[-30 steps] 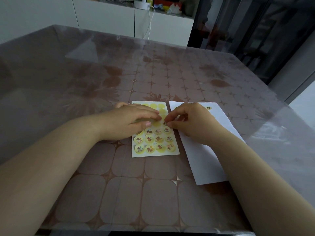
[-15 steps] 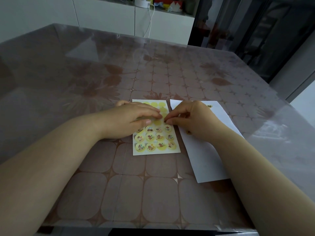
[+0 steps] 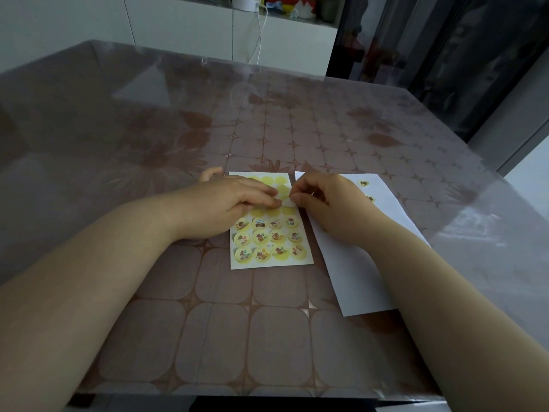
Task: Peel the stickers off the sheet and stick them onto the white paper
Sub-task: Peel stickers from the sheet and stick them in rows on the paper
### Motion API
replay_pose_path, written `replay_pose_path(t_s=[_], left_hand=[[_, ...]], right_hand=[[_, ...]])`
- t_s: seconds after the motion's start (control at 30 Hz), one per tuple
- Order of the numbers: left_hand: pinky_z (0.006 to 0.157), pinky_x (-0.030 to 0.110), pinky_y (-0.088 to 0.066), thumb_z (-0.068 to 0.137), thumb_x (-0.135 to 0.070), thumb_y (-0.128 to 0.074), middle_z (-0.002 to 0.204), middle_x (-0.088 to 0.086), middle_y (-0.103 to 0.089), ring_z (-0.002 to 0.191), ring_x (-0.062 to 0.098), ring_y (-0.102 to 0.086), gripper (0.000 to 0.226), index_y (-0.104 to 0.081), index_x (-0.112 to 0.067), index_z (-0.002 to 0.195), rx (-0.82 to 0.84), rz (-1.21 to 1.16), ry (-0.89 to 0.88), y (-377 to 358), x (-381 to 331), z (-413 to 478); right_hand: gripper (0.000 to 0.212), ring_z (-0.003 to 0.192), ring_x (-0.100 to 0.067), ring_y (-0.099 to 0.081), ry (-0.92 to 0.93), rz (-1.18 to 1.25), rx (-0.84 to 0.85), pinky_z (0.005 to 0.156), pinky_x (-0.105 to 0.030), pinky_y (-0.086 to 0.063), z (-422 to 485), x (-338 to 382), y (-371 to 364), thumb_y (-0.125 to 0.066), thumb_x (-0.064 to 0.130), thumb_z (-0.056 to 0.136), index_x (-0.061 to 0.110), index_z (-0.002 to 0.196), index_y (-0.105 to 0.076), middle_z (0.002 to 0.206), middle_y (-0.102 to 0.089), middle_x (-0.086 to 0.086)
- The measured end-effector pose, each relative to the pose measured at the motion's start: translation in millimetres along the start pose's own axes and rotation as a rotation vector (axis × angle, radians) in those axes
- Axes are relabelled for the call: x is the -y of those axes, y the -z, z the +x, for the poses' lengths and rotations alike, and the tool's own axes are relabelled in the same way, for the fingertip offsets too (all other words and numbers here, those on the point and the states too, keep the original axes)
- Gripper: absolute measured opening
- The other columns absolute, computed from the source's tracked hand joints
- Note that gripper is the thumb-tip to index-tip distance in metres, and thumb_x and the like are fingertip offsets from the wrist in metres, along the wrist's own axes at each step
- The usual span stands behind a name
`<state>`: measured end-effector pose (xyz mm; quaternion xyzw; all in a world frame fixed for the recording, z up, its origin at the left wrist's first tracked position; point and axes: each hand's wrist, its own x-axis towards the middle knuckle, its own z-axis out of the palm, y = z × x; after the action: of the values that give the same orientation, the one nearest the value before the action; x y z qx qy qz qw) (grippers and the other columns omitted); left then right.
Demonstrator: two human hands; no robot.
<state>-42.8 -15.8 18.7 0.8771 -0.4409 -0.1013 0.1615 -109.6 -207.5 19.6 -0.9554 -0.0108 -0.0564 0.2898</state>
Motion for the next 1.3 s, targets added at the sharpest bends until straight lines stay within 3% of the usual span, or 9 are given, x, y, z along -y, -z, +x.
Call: replay_pose_path(t_s=[0.2, 0.33, 0.43, 0.53, 0.73, 0.9, 1.07, 1.2, 1.3], left_hand=[[0.113, 0.038, 0.010, 0.094, -0.008, -0.033, 0.130, -0.034, -0.030, 0.131, -0.006, -0.023, 0.049, -0.046, -0.044, 0.123, -0.013, -0.001, 0.014, -1, -1, 0], [0.113, 0.037, 0.010, 0.093, -0.006, -0.033, 0.135, -0.029, -0.036, 0.127, -0.010, -0.023, 0.050, -0.047, -0.042, 0.124, -0.031, 0.002, 0.018, -2, -1, 0], [0.112, 0.037, 0.011, 0.093, -0.006, -0.033, 0.128, -0.033, -0.035, 0.129, -0.008, -0.024, 0.049, -0.047, -0.043, 0.123, -0.037, 0.007, 0.017, -2, -1, 0], [0.113, 0.038, 0.011, 0.093, -0.007, -0.033, 0.135, -0.030, -0.037, 0.131, -0.006, -0.023, 0.048, -0.046, -0.042, 0.125, -0.035, 0.014, 0.024, -2, -1, 0], [0.112, 0.038, 0.011, 0.093, -0.008, -0.034, 0.138, -0.028, -0.037, 0.133, -0.005, -0.023, 0.048, -0.046, -0.041, 0.125, -0.039, 0.003, 0.026, -3, -1, 0], [0.112, 0.037, 0.012, 0.094, -0.008, -0.033, 0.139, -0.027, -0.036, 0.133, -0.004, -0.023, 0.048, -0.045, -0.043, 0.125, -0.040, 0.010, 0.023, -3, -1, -1], [0.113, 0.038, 0.011, 0.095, -0.010, -0.034, 0.132, -0.031, -0.038, 0.131, -0.006, -0.024, 0.046, -0.047, -0.043, 0.123, -0.051, -0.004, -0.001, -3, 0, -2], [0.110, 0.033, 0.007, 0.095, -0.014, -0.035, 0.125, -0.036, -0.035, 0.124, -0.013, -0.026, 0.042, -0.048, -0.043, 0.123, -0.085, -0.012, -0.038, -3, 1, -1], [0.108, 0.031, 0.003, 0.095, -0.017, -0.037, 0.126, -0.034, -0.038, 0.122, -0.013, -0.028, 0.038, -0.050, -0.042, 0.121, -0.104, -0.016, -0.066, -3, 2, -1]], right_hand=[[0.011, 0.061, 0.009, -0.050, 0.071, 0.055, 0.008, 0.054, -0.003, -0.036, -2, 0, 2, -0.053, 0.021, 0.092, 0.028, 0.084, -0.055, 0.074, -0.053, 0.018], [0.009, 0.070, -0.001, -0.051, 0.122, 0.062, 0.002, 0.058, -0.005, -0.037, -3, 1, 2, -0.055, 0.018, 0.090, 0.023, 0.090, -0.062, 0.076, -0.056, 0.017], [0.011, 0.071, -0.002, -0.054, 0.138, 0.047, -0.013, 0.061, -0.008, -0.039, -2, 1, 3, -0.057, 0.018, 0.089, 0.019, 0.093, -0.067, 0.075, -0.058, 0.016], [0.011, 0.069, 0.002, -0.054, 0.141, 0.028, 0.002, 0.061, -0.006, -0.040, -2, 1, 5, -0.062, 0.017, 0.086, 0.019, 0.091, -0.071, 0.073, -0.058, 0.020], [0.014, 0.065, 0.005, -0.055, 0.079, 0.098, 0.004, 0.050, -0.005, -0.042, -5, 2, 7, -0.071, 0.015, 0.078, 0.028, 0.083, -0.070, 0.069, -0.059, 0.019], [0.024, 0.059, 0.002, -0.056, 0.011, 0.157, 0.008, 0.046, -0.010, -0.047, -4, 1, 7, -0.068, 0.008, 0.079, 0.023, 0.098, -0.068, 0.070, -0.064, 0.016], [0.011, 0.071, -0.007, -0.065, -0.033, 0.086, -0.037, 0.064, -0.028, -0.058, -8, 5, 25, -0.070, 0.022, 0.079, 0.031, 0.083, -0.071, 0.078, -0.069, 0.012], [0.003, 0.067, -0.002, -0.063, -0.177, 0.093, -0.118, 0.064, -0.019, -0.048, -21, -2, 82, -0.073, 0.035, 0.073, 0.034, 0.073, -0.071, 0.075, -0.070, 0.012], [0.004, 0.073, -0.005, -0.059, -0.303, -0.043, 0.006, 0.074, -0.024, -0.041, -32, -13, 111, -0.075, 0.039, 0.068, 0.036, 0.069, -0.073, 0.073, -0.069, 0.012]])
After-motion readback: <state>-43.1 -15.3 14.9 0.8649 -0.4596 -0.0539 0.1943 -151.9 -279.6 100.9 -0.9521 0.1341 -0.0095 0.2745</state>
